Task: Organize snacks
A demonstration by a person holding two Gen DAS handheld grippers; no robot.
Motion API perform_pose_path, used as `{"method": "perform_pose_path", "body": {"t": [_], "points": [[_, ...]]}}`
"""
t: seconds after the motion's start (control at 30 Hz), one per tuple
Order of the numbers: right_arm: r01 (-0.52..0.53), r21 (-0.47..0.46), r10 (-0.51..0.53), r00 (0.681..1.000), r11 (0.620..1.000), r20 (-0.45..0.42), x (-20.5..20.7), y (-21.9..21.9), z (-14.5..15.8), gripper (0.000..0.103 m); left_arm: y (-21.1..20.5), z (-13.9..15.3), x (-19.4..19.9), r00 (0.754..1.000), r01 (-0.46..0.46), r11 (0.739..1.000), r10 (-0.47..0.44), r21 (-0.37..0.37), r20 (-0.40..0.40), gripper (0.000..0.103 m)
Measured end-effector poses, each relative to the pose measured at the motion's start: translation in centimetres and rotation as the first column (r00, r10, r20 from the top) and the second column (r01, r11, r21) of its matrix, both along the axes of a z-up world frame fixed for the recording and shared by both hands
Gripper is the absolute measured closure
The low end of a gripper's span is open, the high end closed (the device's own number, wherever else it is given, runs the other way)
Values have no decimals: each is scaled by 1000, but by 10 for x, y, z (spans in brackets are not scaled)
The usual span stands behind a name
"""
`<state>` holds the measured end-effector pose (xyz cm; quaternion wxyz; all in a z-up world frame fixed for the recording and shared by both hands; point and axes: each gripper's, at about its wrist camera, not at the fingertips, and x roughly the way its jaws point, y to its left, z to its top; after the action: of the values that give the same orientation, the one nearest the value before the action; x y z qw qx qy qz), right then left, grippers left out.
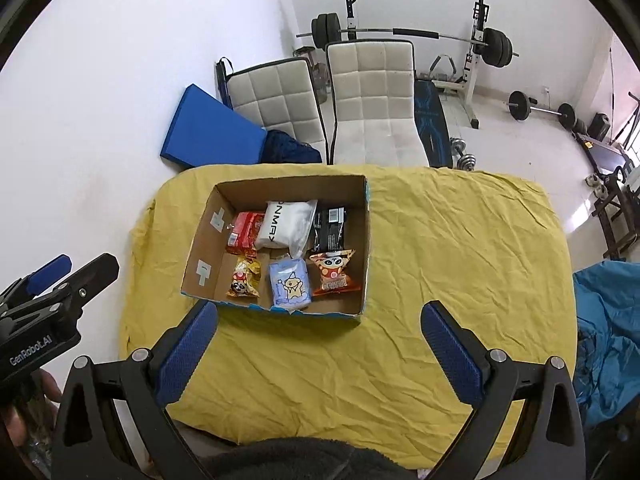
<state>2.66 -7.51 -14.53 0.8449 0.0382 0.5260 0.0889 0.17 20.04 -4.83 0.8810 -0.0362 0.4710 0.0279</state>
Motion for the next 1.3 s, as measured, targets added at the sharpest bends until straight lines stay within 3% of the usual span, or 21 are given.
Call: {"method": "perform_pose_path", "body": {"t": [0.33,1.3], "points": [[6,-19,-5,999,1000,42,-8,-1,16,0,-6,5,-6,1000,-5,1000,4,13,6,4],[30,-45,-27,998,999,62,-18,-4,25,0,2,17,-16,1000,-4,1000,4,10,9,4]]}}
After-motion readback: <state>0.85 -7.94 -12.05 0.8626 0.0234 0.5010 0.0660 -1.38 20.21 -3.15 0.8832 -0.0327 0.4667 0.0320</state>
